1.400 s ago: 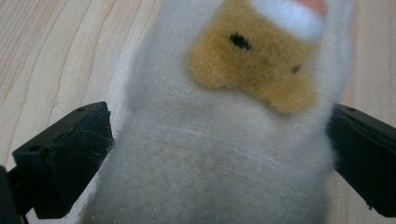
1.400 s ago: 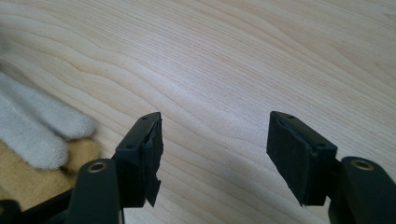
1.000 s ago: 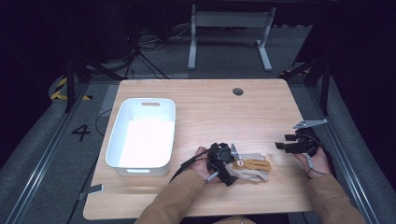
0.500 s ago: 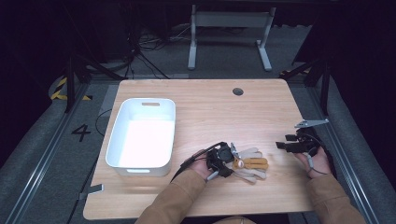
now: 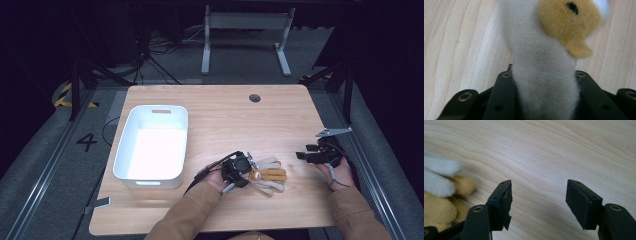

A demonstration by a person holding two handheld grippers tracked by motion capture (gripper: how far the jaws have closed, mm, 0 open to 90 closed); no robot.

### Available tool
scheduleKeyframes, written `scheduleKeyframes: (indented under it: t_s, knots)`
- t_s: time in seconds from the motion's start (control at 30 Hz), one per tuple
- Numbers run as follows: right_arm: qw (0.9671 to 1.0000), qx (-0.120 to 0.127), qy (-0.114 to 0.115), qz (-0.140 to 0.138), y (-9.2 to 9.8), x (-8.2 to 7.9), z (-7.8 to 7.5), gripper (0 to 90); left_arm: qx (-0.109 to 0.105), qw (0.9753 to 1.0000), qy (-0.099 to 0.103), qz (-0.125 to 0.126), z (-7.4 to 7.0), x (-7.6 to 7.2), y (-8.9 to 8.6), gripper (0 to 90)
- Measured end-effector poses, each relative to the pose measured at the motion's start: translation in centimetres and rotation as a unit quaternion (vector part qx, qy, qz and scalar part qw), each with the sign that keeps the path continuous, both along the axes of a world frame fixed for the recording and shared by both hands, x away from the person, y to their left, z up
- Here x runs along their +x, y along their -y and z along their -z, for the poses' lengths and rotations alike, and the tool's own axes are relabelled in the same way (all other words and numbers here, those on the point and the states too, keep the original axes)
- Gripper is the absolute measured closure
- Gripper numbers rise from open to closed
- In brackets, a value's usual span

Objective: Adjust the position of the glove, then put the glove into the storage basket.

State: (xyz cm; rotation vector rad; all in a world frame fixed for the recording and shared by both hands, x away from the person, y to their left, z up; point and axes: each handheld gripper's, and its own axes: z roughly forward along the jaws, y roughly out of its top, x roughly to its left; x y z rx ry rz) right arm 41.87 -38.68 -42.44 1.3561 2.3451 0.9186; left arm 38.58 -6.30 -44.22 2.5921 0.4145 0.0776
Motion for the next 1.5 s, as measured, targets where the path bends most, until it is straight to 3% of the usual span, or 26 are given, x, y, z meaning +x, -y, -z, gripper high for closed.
scheduleKeyframes:
  t_s: [0.73, 1.3, 1.5]
  knots:
    - [1.0, 0.003, 0.005, -0.001, 0.2, 0.1, -0.1, 38.3, -0.035, 0.999, -0.024, -0.015, -2.7, 0.0, -0.9, 70.2]
    - [1.0, 0.006, -0.002, 0.003, 0.0, 0.5, -0.1, 38.4, -0.008, 0.9977, -0.042, -0.052, -5.4, 0.8, -2.0, 70.0]
    - [1.0, 0.006, -0.002, -0.002, -0.4, 1.2, -0.2, 39.9, -0.003, 0.9956, -0.057, -0.074, -6.7, 1.4, -2.5, 69.6]
